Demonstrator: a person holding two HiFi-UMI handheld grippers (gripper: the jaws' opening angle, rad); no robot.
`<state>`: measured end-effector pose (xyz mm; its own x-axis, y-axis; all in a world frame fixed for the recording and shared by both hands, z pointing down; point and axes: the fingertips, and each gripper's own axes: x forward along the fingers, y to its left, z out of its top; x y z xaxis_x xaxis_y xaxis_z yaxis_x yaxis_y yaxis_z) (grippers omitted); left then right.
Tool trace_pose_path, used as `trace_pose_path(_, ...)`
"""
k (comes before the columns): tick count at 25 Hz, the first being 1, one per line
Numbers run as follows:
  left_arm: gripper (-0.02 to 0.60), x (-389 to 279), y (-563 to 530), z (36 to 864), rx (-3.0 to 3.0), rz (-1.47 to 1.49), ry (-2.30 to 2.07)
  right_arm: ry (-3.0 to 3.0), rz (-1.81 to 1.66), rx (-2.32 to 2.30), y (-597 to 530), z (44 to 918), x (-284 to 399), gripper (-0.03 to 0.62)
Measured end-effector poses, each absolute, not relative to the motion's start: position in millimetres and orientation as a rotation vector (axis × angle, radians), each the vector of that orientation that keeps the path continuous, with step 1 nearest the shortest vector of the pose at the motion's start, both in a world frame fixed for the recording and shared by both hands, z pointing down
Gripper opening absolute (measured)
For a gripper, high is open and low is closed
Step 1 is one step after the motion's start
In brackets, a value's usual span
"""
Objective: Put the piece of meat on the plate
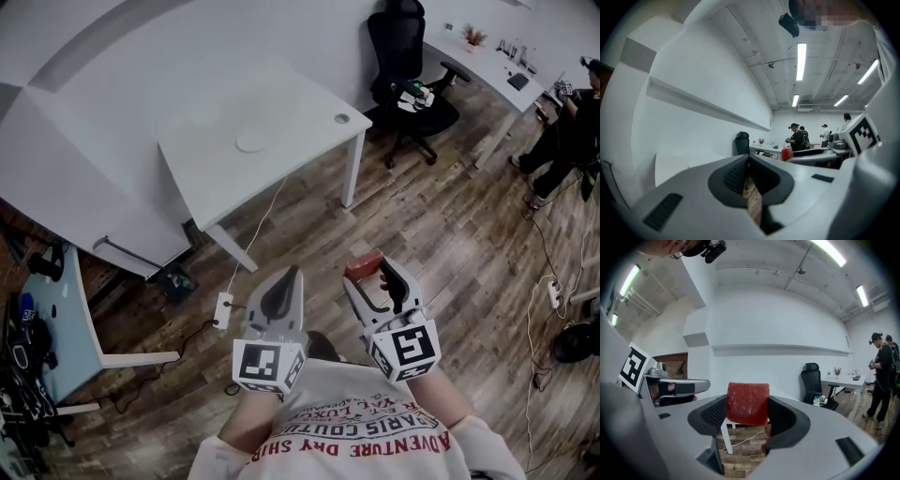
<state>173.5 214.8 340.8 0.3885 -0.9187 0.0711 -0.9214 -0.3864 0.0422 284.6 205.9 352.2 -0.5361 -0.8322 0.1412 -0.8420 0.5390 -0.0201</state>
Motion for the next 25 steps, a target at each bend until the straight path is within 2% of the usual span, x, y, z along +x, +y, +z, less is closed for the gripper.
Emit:
trace_pose_path(12,0.008,118.7,93.0,353.6,2.512,0.050,-1.718,-2.664,0.140,1.353,85.4,365.5,219.7,0.276)
trace_pose_path(25,0.008,-18.5,-79.7,330.3,2.523,0.035,-1.769,-2.675,0.135,1.357,-97.6,347.9,89.7,0.275)
